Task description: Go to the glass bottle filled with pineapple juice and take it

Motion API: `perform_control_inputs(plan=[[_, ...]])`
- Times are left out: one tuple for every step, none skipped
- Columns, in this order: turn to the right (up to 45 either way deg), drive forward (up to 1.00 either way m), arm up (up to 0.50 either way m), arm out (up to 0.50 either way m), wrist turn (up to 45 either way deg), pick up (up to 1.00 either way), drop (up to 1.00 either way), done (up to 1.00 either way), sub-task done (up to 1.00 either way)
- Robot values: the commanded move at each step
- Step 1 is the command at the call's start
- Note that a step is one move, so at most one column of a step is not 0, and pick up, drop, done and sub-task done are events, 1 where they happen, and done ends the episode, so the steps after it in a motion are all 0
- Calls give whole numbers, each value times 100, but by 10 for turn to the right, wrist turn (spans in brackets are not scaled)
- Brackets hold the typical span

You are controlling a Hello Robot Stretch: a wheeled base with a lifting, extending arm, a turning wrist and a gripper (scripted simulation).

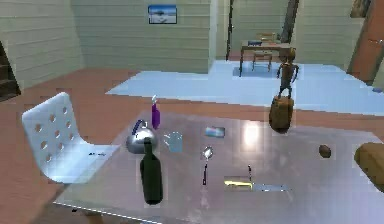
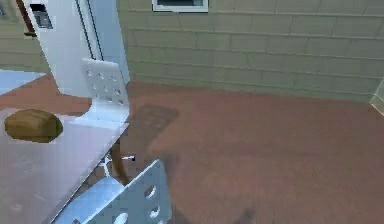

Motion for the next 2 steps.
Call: perform_control_inputs(plan=[[-450, 0, 0, 0, 0, 0, 0, 0, 0], [-450, 0, 0, 0, 0, 0, 0, 0, 0]])
